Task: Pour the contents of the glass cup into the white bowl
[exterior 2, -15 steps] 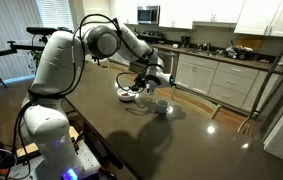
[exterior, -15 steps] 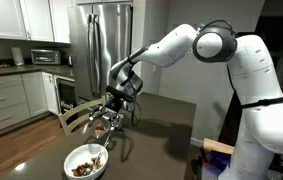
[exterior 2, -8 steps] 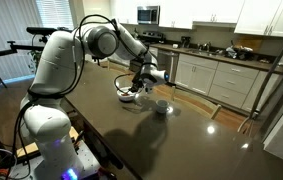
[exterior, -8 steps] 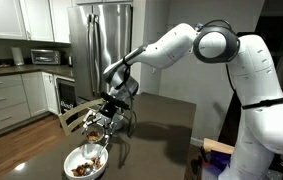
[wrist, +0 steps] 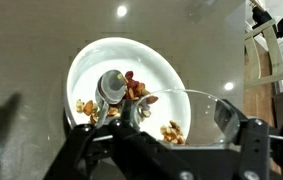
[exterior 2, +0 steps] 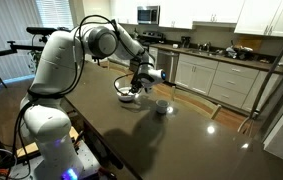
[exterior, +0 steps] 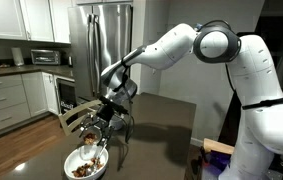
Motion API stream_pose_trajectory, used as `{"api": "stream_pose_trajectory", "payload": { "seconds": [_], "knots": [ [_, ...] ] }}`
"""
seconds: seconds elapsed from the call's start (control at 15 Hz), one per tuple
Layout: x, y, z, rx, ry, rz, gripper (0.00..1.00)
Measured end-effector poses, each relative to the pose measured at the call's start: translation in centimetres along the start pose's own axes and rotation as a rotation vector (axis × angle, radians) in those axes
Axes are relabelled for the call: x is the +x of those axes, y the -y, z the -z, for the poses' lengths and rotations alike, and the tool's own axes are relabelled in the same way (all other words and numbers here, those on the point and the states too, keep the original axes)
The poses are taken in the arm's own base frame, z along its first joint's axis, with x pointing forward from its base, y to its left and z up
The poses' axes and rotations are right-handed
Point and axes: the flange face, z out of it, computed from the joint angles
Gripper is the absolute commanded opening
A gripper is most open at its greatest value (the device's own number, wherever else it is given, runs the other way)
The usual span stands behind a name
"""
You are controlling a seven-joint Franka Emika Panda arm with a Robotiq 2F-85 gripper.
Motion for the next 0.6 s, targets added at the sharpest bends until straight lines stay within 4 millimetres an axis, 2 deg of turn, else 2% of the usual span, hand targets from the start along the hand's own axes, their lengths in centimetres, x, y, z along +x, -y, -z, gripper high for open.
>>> {"api": "stream_pose_trajectory", "payload": {
  "seconds": [0.47,0.53,0.6],
  "knots": [
    [-0.54,0.68,0.38,0.008,-0.017,0.038,0.59],
    [-0.65,0.87,0.46,0.01,-0.026,0.048,0.84],
    [-0.67,0.92,0.42,0.011,-0.027,0.049,0.84]
  ]
}}
